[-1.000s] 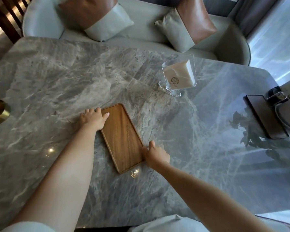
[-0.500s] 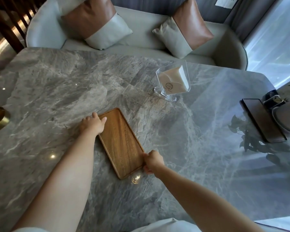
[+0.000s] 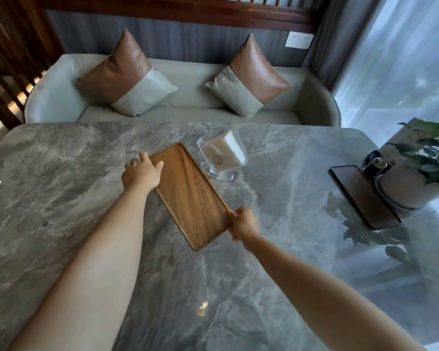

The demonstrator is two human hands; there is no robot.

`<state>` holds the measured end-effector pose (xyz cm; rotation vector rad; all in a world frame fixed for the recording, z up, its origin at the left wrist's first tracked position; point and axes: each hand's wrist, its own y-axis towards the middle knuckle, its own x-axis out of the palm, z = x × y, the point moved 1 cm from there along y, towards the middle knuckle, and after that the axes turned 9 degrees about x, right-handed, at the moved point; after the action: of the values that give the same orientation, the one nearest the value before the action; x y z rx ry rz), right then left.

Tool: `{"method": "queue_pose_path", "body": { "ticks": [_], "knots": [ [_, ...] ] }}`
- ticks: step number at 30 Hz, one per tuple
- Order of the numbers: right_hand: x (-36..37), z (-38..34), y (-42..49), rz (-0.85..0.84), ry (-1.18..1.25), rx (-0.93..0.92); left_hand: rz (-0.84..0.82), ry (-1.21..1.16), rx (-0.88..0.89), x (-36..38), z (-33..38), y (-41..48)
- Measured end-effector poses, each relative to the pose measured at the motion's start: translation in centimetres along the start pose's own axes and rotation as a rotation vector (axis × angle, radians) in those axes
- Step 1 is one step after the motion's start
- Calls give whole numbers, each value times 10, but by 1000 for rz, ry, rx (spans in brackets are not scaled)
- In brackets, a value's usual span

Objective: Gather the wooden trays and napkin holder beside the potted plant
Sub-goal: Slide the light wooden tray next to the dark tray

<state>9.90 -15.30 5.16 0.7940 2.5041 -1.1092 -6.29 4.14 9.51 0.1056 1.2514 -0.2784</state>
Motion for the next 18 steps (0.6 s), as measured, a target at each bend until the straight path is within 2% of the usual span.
{"method": "queue_pose_path", "body": {
  "ticks": [9,18],
  "knots": [
    [-124,5,30,135,111,-63,76,1,167,-6,154,19],
    [-232,64,62,330,161,33,-14,5,327,60,290,13]
  ]
}}
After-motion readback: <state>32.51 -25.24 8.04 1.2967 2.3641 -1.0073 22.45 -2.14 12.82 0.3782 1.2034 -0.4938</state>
